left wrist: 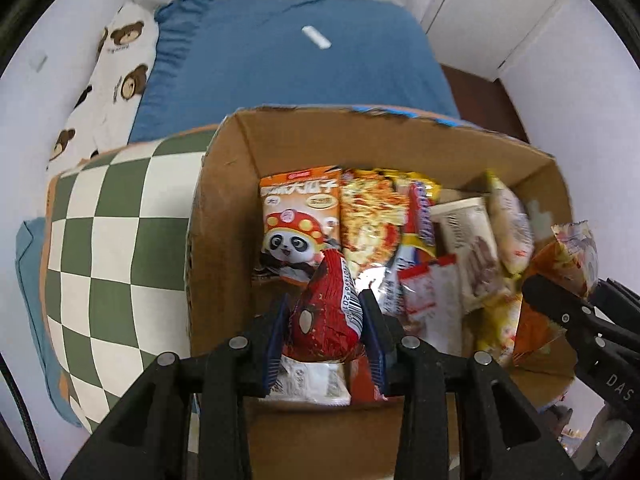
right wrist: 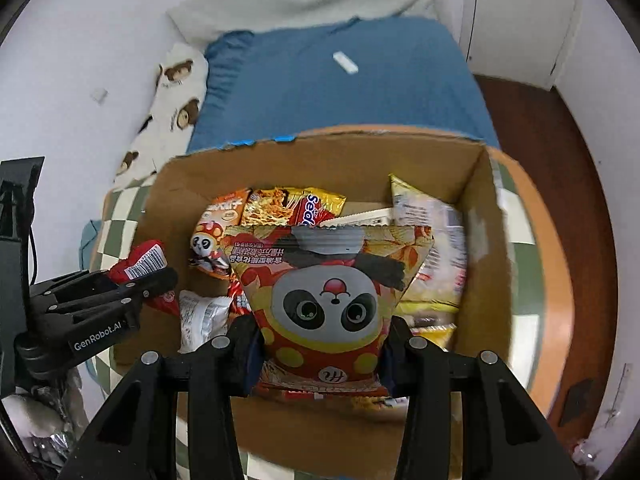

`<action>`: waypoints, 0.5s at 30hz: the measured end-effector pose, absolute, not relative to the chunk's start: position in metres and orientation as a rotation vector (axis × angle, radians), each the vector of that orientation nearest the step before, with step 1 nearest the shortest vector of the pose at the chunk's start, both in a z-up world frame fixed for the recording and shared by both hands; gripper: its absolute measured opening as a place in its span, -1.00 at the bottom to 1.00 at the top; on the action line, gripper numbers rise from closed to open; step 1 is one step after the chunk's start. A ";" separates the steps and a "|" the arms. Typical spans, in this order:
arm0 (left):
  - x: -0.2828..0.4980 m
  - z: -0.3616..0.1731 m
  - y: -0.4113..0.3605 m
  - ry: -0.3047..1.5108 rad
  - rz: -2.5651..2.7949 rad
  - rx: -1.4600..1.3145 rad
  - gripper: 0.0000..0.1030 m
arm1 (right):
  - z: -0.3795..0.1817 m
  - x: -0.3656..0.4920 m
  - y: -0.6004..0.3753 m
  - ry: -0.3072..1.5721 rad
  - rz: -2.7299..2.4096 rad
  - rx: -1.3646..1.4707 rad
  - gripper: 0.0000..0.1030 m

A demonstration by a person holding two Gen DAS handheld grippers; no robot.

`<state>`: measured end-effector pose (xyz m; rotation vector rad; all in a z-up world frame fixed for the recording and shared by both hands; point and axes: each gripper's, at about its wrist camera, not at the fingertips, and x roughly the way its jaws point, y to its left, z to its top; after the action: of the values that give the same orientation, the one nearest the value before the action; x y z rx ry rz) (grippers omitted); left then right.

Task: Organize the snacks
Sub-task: 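Carry the red bag and panda bag into the box and release them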

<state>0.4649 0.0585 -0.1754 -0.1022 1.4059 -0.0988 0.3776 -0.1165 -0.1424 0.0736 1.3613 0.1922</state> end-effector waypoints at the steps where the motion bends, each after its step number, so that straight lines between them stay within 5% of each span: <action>1: 0.468 -0.181 0.060 1.422 -0.096 -0.109 -0.35 | -0.150 0.382 -0.116 1.372 0.194 0.077 -0.08; 4: 0.472 -0.196 0.062 1.468 -0.079 -0.128 -0.32 | -0.171 0.401 -0.114 1.441 0.193 0.104 0.04; 5: 0.473 -0.200 0.062 1.478 -0.071 -0.124 -0.29 | -0.175 0.404 -0.113 1.456 0.187 0.107 0.31; 6: 0.475 -0.202 0.061 1.485 -0.065 -0.117 -0.19 | -0.179 0.407 -0.113 1.467 0.172 0.099 0.65; 7: 0.477 -0.205 0.060 1.494 -0.061 -0.105 -0.06 | -0.184 0.411 -0.112 1.470 0.151 0.074 0.79; 8: 0.478 -0.207 0.059 1.499 -0.055 -0.096 0.32 | -0.185 0.412 -0.112 1.471 0.144 0.062 0.86; 9: 0.479 -0.208 0.059 1.502 -0.051 -0.096 0.72 | -0.185 0.410 -0.110 1.472 0.142 0.059 0.85; 15: 0.479 -0.202 0.055 1.477 -0.058 -0.080 0.84 | -0.180 0.406 -0.117 1.470 0.132 0.044 0.85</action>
<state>0.4789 0.0552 -0.2023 -0.0797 1.4772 -0.0578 0.4061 -0.1173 -0.1796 0.0439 1.4698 0.1320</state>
